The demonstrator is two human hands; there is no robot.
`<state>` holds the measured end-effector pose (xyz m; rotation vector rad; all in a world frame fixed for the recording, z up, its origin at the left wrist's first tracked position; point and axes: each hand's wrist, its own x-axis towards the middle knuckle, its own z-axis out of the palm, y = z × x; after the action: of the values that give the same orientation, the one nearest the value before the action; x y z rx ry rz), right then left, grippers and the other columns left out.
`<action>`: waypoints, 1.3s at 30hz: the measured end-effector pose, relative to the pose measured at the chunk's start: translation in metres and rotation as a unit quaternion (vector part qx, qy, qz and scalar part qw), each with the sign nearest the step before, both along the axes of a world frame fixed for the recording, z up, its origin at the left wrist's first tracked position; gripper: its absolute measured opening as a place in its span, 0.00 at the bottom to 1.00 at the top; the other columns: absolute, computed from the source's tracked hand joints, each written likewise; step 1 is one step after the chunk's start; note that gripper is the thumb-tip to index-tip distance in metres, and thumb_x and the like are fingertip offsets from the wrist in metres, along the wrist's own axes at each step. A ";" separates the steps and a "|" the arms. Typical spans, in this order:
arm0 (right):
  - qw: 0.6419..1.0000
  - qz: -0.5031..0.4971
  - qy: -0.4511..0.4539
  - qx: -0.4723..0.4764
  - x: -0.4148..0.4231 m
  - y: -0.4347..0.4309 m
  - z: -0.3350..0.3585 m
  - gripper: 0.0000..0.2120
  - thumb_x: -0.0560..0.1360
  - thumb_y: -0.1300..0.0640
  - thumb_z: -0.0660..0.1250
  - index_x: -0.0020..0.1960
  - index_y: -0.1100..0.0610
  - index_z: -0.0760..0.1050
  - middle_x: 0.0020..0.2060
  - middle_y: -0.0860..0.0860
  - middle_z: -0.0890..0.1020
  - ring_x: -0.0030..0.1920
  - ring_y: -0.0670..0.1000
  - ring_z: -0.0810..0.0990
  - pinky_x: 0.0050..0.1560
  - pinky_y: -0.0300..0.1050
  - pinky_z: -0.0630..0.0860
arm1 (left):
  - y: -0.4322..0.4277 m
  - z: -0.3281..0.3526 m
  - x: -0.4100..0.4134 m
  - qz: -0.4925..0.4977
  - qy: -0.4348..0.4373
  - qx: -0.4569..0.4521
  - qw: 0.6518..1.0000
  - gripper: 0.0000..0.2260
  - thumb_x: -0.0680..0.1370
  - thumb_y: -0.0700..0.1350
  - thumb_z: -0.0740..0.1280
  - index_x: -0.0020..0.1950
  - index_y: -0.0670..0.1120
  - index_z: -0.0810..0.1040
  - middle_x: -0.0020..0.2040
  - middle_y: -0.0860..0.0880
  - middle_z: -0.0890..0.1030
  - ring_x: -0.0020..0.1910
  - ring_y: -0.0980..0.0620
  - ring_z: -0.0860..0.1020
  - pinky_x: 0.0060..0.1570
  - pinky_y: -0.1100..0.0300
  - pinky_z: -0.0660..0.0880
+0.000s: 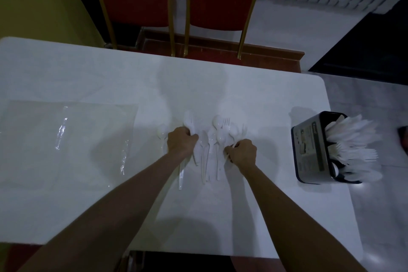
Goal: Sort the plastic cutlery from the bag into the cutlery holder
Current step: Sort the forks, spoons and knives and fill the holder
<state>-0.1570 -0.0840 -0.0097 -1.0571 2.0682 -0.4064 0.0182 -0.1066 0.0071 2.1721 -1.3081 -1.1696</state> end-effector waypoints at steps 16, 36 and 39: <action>0.996 0.068 0.054 0.035 0.000 -0.008 0.005 0.09 0.71 0.58 0.71 0.41 0.61 0.73 0.37 0.56 0.78 0.36 0.53 0.76 0.26 0.36 0.64 | -0.013 0.010 0.072 0.091 0.085 -0.102 0.987 0.09 0.72 0.46 0.73 0.43 0.40 0.81 0.35 0.46 0.79 0.31 0.55 0.77 0.45 0.55 0.78; 0.979 0.041 -0.103 -0.174 -0.071 0.028 0.144 0.16 0.67 0.57 0.77 0.30 0.64 0.73 0.25 0.53 0.77 0.31 0.49 0.83 0.45 0.58 0.83 | -0.010 0.130 -0.026 -0.080 0.281 -0.075 0.953 0.07 0.71 0.37 0.73 0.49 0.40 0.82 0.47 0.42 0.84 0.49 0.44 0.83 0.46 0.60 0.81; 0.974 0.018 -0.081 -0.211 -0.112 0.040 0.177 0.19 0.69 0.56 0.76 0.29 0.65 0.70 0.22 0.53 0.73 0.26 0.46 0.76 0.40 0.54 0.83 | -0.002 0.145 -0.087 -0.105 0.317 -0.064 0.940 0.10 0.70 0.37 0.74 0.50 0.41 0.82 0.48 0.43 0.84 0.47 0.47 0.84 0.44 0.61 0.81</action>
<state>-0.2686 -0.0444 0.1668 -1.2573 1.8552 -0.9127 -0.0688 -0.1086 0.1519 1.3954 -1.2795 -1.6324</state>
